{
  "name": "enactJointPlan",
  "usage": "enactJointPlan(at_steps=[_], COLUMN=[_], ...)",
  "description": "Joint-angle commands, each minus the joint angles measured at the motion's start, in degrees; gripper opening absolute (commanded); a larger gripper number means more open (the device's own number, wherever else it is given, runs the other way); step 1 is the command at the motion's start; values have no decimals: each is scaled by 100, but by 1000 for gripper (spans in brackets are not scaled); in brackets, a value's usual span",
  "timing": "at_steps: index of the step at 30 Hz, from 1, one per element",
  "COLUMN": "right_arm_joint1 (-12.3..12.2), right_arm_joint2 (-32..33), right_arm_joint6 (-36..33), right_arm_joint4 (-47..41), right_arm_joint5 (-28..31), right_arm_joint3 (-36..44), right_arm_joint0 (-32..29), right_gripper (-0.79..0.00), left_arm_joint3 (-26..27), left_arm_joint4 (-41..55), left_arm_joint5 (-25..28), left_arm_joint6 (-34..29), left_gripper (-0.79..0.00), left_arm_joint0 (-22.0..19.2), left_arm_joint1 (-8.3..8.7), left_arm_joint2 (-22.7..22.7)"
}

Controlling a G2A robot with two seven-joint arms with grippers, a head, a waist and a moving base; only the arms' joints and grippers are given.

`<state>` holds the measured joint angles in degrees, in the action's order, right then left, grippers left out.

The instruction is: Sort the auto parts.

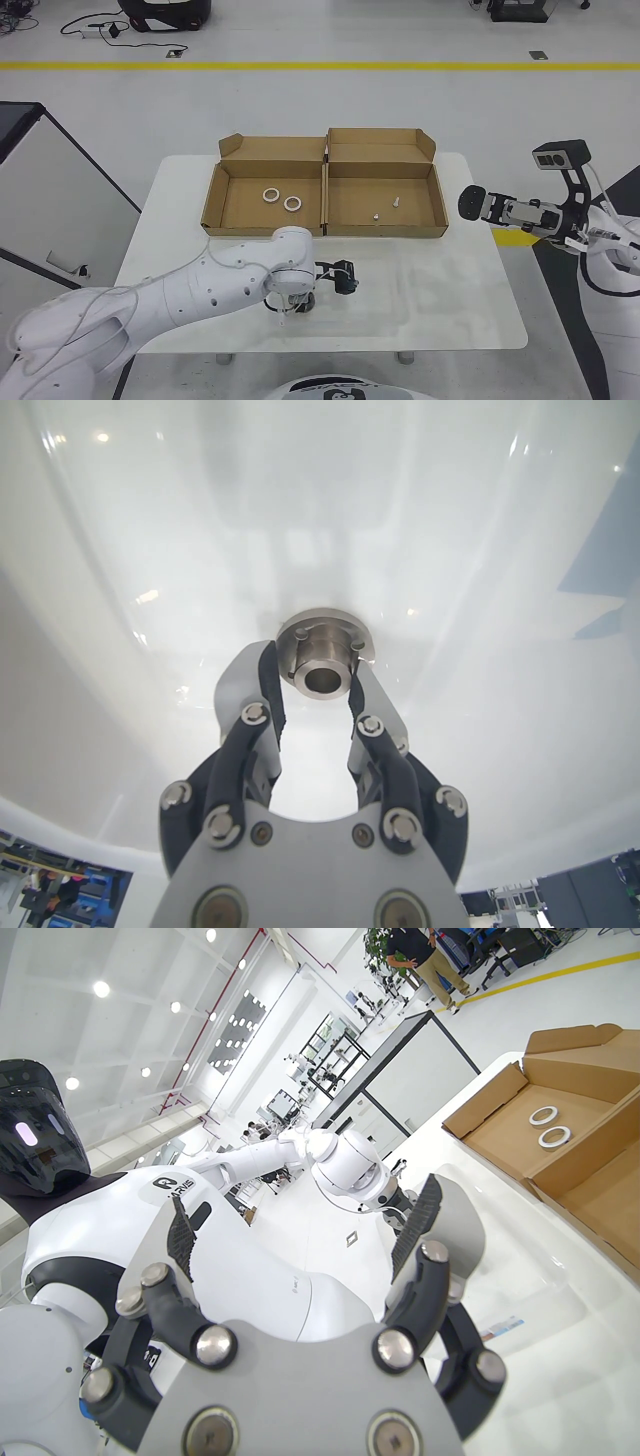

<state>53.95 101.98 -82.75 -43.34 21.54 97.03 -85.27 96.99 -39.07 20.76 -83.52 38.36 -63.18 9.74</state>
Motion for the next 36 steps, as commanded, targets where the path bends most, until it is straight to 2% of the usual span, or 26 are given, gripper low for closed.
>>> enactJointPlan(at_steps=[1,3,4,21,22,23,25,30,36], right_arm_joint1=[0,0,0,0,0,0,0,0,0], right_arm_joint2=[0,0,0,0,0,0,0,0,0], right_arm_joint6=[0,0,0,0,0,0,0,0,0], right_arm_joint4=[0,0,0,0,0,0,0,0,0], right_arm_joint5=[0,0,0,0,0,0,0,0,0], right_arm_joint3=[0,0,0,0,0,0,0,0,0], right_arm_joint0=[0,0,0,0,0,0,0,0,0], right_gripper=[0,0,0,0,0,0,0,0,0], left_arm_joint3=[-26,-37,-45,-246,-270,-298,-341,-382,-343], left_arm_joint4=[-15,-38,-47,-213,-220,-222,-217,-206,-196], left_arm_joint5=[4,12,16,187,195,199,199,183,141], left_arm_joint6=[4,12,17,253,253,250,248,232,270], left_gripper=[-597,-739,-785,-785,-742,-646,-557,-523,-536], left_arm_joint0=[4,11,8,-97,-92,-84,-69,-31,38], left_arm_joint1=[-16,-35,-45,-331,-351,-369,-400,-437,-418], left_arm_joint2=[0,0,0,74,66,59,55,84,180])
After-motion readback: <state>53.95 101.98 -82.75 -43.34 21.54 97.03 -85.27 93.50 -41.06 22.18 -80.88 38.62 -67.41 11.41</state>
